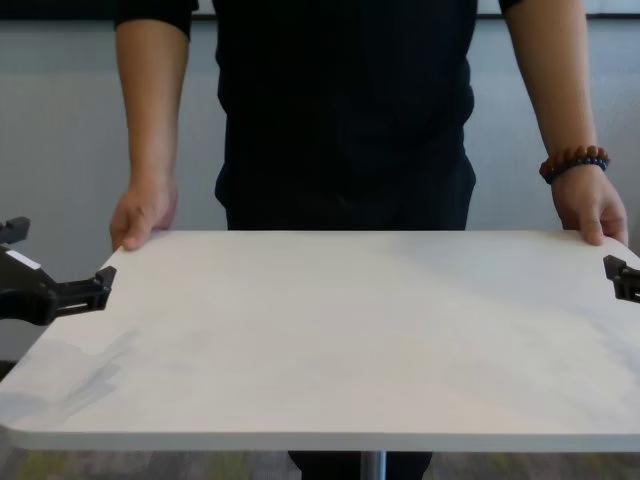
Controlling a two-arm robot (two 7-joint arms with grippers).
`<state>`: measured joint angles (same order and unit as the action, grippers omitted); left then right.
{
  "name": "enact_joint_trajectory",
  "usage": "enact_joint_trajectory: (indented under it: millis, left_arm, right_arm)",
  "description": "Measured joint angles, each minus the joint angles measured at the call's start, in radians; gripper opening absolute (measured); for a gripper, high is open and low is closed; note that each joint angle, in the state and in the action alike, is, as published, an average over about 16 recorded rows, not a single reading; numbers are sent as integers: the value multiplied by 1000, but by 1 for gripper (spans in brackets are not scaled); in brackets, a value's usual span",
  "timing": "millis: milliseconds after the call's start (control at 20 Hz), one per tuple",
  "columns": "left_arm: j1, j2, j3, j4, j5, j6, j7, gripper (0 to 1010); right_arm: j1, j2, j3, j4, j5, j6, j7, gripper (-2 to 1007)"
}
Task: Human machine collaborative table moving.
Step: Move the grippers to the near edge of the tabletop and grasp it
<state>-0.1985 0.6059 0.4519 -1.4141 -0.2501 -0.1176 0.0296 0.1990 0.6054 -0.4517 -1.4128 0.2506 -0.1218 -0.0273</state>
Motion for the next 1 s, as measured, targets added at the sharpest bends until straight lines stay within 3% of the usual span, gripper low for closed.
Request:
enact_joint_trajectory:
  millis: [500, 750, 1000]
  left_arm:
    - [31, 23, -2, -53, 42, 53, 9, 985]
    - [77, 54, -12, -123, 78, 100, 27, 985]
    - [151, 96, -33, -220, 111, 140, 55, 985]
  right_arm:
    - [-22, 16, -1, -27, -36, -8, 15, 1005]
    - [-58, 37, 4, -66, -62, -13, 25, 1005]
    - [-114, 67, 16, -123, -82, -22, 26, 1005]
